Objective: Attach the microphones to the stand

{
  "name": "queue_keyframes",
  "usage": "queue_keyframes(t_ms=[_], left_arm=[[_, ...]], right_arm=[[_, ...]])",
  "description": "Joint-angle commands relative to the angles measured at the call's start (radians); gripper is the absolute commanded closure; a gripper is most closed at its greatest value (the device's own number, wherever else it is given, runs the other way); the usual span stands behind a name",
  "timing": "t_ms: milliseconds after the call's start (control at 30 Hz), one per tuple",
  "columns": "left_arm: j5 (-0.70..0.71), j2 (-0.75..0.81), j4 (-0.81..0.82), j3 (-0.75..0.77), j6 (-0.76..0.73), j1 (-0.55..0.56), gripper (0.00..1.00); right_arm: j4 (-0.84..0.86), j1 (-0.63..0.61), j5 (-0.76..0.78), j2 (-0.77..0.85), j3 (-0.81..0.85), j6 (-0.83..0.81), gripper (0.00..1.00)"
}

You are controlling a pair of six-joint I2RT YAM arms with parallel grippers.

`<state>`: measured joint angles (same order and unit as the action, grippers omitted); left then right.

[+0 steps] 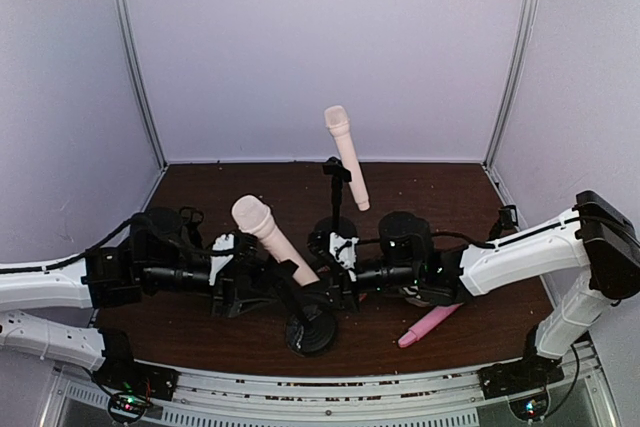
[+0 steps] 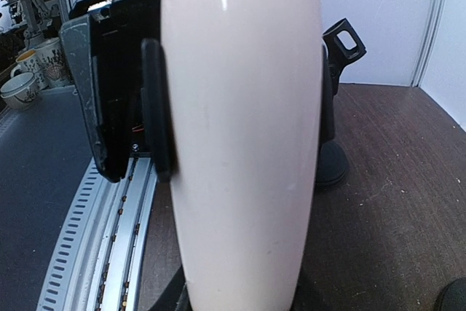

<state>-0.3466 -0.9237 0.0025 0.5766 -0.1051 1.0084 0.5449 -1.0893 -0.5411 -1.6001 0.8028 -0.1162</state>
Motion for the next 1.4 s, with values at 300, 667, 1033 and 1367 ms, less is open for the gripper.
queue_keyframes(t_ms=[300, 667, 1033, 1367], left_arm=[[0.178, 0.118, 0.074, 0.007, 0.115, -0.002, 0.27], [0.293, 0.259, 0.062, -0.105, 0.249, 0.039, 0.26], [0.233, 0.214, 0.156, -0.134, 0.274, 0.084, 0.26], [0.206, 0.060, 0.283, -0.106, 0.262, 0.109, 0.28]], right_arm=[[-0.169, -0.027, 0.004, -0.018, -0.007, -0.083, 1.00], [-0.219, -0.026, 0.047, 0.014, 0.005, -0.080, 0.99], [-0.282, -0.023, 0.134, 0.110, -0.023, -0.066, 0.96], [-0.395, -0.022, 0.198, 0.161, -0.010, -0.107, 0.95]])
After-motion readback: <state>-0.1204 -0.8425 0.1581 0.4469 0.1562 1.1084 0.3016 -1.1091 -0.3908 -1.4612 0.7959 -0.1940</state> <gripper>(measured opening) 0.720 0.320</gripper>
